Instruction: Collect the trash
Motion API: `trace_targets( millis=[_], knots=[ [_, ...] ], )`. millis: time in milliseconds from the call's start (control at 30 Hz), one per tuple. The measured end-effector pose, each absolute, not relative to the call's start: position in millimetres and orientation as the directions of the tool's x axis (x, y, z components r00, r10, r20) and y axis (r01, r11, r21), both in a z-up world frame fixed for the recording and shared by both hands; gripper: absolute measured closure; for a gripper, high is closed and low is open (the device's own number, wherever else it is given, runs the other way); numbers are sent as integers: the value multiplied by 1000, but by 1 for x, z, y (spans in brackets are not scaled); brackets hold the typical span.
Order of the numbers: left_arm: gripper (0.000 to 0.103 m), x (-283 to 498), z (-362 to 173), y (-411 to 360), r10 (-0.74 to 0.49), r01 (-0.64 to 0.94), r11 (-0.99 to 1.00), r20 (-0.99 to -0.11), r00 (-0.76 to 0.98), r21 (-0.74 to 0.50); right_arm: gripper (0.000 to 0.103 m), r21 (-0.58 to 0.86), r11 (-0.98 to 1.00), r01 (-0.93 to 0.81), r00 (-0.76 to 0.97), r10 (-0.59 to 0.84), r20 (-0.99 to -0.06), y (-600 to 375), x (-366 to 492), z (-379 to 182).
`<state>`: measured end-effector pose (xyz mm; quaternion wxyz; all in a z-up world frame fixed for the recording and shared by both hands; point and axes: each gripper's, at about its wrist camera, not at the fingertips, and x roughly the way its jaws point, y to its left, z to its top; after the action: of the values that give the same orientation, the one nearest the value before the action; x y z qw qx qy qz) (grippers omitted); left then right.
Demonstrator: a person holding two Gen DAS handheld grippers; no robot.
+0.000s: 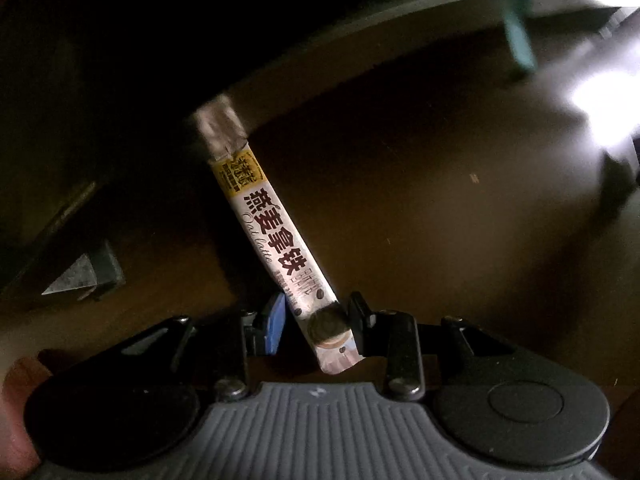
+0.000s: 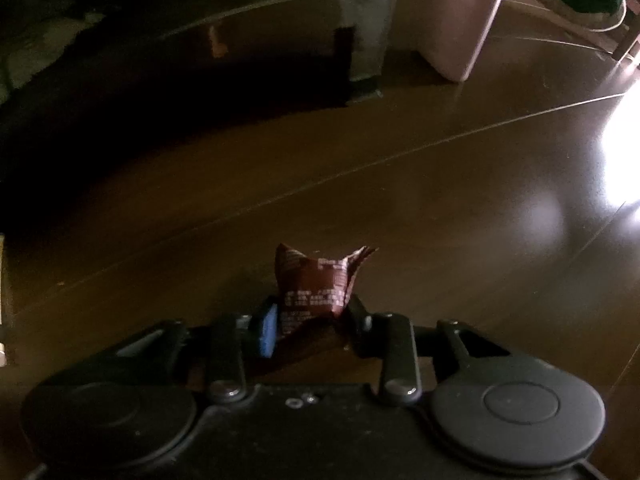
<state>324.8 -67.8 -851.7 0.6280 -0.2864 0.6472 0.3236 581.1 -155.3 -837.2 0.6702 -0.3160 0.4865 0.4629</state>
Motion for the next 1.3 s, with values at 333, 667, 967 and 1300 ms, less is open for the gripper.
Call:
trace_targets(
  millis=[333,667,967,1300],
  knots=[
    [70,336,-841,-136,-87,-587,809,-994,-59,-36,70,56,525,-849,107,275,-956,-183,559,-797],
    [86,343,-748,-205,-176,-369,919,-982,-74,-137,70,106,719,-687,96,234,-967,-233,523,-703],
    [87,316,-743,-219,-184,-259,954,-978,-102,-152,70,133,739,-660,88,252,-964,-277,491,-622],
    [33,283,-778,-260,-171,-215,968,-970,-172,-132,70,150,842,-519,168,272,-947,-334,439,-633]
  ],
)
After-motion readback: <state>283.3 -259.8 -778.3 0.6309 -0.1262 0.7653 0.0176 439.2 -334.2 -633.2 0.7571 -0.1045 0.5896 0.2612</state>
